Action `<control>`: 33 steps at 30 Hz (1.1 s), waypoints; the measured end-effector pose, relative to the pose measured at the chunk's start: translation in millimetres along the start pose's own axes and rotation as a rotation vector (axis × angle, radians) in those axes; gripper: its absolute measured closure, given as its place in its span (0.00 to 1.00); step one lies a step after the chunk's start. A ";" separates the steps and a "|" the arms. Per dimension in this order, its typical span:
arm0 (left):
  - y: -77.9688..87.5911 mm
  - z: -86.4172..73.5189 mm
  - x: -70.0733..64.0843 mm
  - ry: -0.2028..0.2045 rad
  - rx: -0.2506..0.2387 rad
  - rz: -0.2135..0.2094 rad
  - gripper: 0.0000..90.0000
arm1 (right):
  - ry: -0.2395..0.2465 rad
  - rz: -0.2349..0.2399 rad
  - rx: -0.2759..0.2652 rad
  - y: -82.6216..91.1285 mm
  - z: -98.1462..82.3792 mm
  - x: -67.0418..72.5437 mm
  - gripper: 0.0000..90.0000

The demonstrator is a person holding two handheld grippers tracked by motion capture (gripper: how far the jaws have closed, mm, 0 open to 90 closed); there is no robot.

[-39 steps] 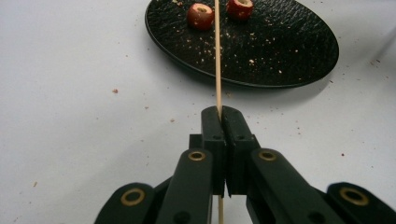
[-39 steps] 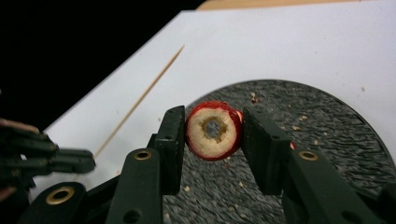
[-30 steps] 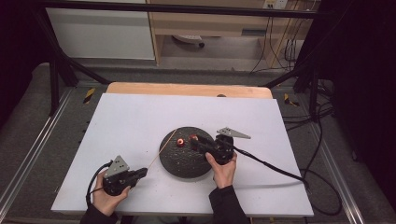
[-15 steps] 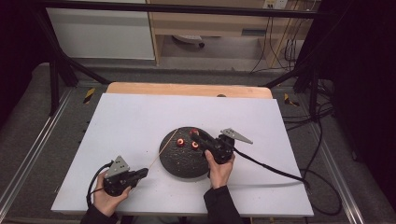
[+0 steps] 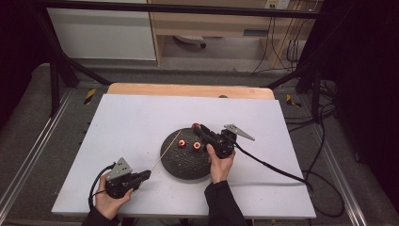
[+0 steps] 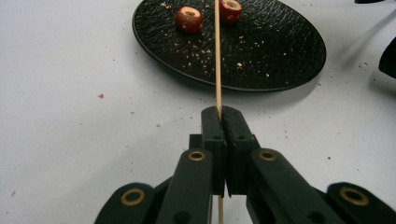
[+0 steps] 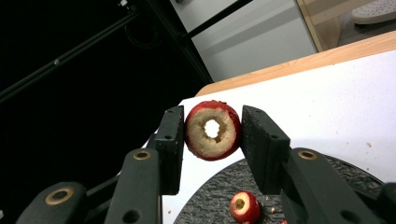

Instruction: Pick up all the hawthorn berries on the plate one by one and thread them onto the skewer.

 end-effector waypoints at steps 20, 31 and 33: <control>-11.1 3.2 -18.4 -0.009 -0.006 -0.018 0.98 | -0.055 0.041 -0.095 -7.2 -2.6 2.3 0.68; -13.9 5.0 -23.1 -0.003 -0.021 -0.019 0.98 | -0.066 0.044 -0.120 -7.1 -3.3 3.4 0.68; -13.9 5.3 -23.8 -0.004 -0.023 -0.021 0.98 | -0.067 0.044 -0.120 -7.4 -3.8 3.2 0.68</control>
Point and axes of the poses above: each handheld gripper's, and its own axes: y roughly backward along the jaws, z roughly out of its top, x roughly to its left, the point moved 9 cm from there along -y, roughly forward along the jaws, and after that the axes turned 1 degree about z, right-handed, at the moved point
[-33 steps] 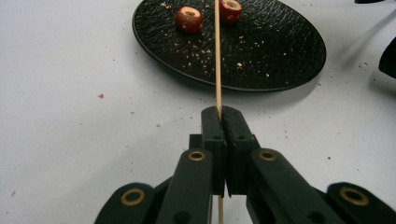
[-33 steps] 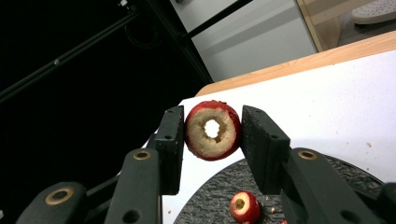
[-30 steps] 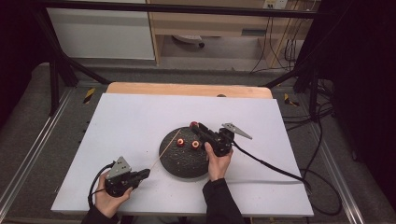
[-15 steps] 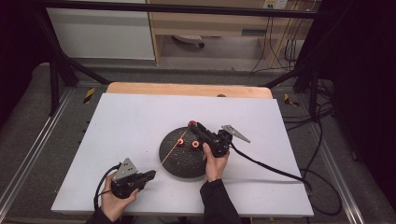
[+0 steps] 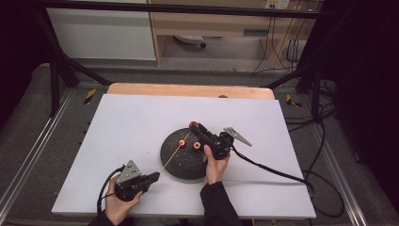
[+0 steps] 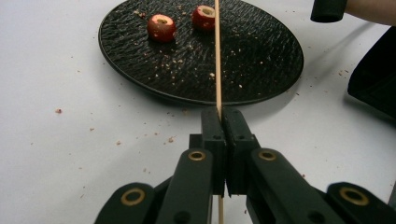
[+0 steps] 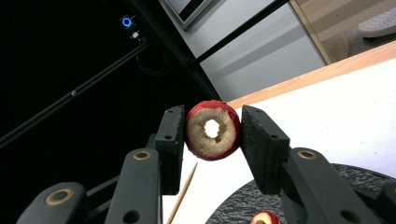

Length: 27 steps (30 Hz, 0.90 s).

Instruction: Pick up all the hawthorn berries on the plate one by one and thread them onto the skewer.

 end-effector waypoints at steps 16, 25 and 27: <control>-4.4 1.3 -7.4 0.005 -0.014 0.006 0.98 | -0.003 0.013 -0.018 1.0 -0.2 2.3 0.68; -3.5 1.1 -7.4 0.004 -0.018 0.006 0.98 | 0.000 0.015 -0.019 2.2 2.3 3.4 0.68; -3.1 1.4 -7.0 0.006 -0.021 0.008 0.98 | 0.001 0.015 -0.020 2.3 2.6 3.4 0.68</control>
Point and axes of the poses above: each handheld gripper's, and its own axes: y roughly backward along the jaws, z roughly out of its top, x roughly to its left, the point moved 9 cm from there along -y, roughly forward along the jaws, and after that the axes turned 1 degree about z, right-handed, at the moved point
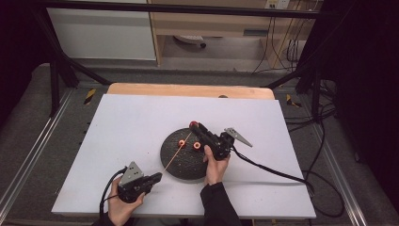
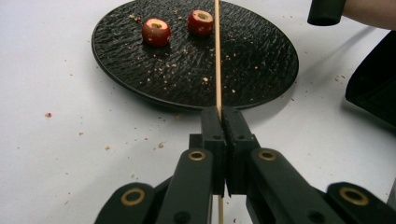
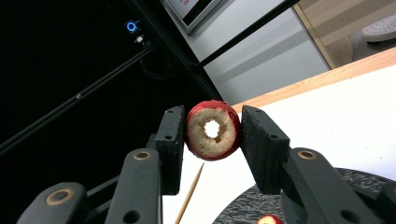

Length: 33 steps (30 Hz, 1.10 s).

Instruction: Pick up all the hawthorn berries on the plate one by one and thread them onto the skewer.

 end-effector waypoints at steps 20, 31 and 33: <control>-10.3 9.7 -10.5 0.075 -0.036 0.040 0.98 | -0.026 0.013 -0.007 -1.1 -9.6 -0.1 0.68; -23.5 33.6 -13.0 0.091 -0.047 0.031 0.98 | -0.017 0.021 0.003 2.4 -13.4 3.1 0.68; -25.0 37.3 -12.3 0.091 -0.047 0.031 0.98 | -0.018 0.024 0.004 3.1 -13.7 4.1 0.68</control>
Point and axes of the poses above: each handheld gripper's, and its own axes: y roughly backward along the jaws, z roughly out of its top, x roughly to its left, the point moved 9 cm from there along -y, roughly forward along the jaws, and after that the axes turned 1 degree about z, right-handed, at the moved point
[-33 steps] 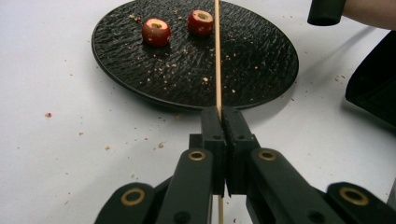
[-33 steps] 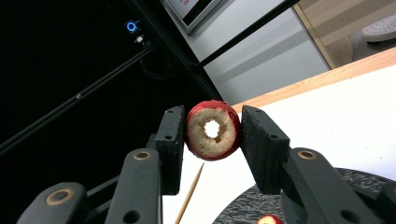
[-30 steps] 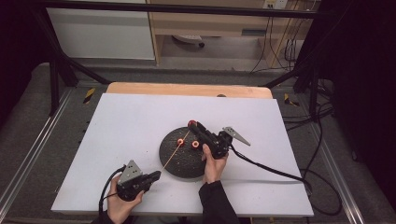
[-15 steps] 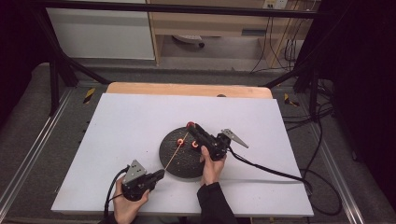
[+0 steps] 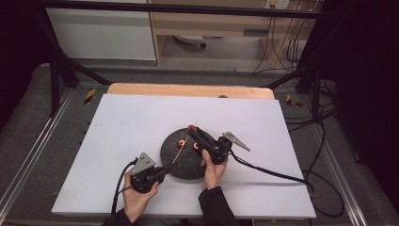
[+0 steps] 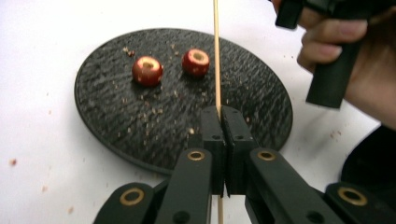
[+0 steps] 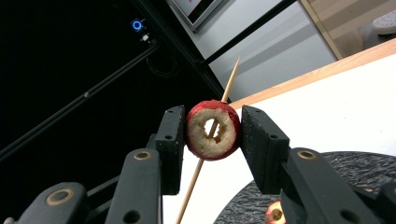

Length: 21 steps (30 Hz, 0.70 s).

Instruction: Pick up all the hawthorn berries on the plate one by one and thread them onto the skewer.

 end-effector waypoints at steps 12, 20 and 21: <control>-17.4 27.9 0.9 -0.009 -0.012 -0.023 0.98 | 0.006 0.012 0.038 4.7 -8.3 4.6 0.68; -30.5 39.0 1.8 -0.020 -0.014 -0.025 0.98 | 0.023 0.009 0.083 7.7 -19.6 5.0 0.68; -31.7 38.7 2.1 -0.020 -0.010 -0.029 0.98 | 0.025 0.011 0.087 7.8 -20.7 5.0 0.68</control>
Point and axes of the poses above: each handheld gripper's, and its own axes: y roughly backward along the jaws, z roughly out of its top, x roughly to its left, the point moved 9 cm from there along -y, roughly forward along the jaws, and after that the axes turned 1 degree about z, right-handed, at the moved point
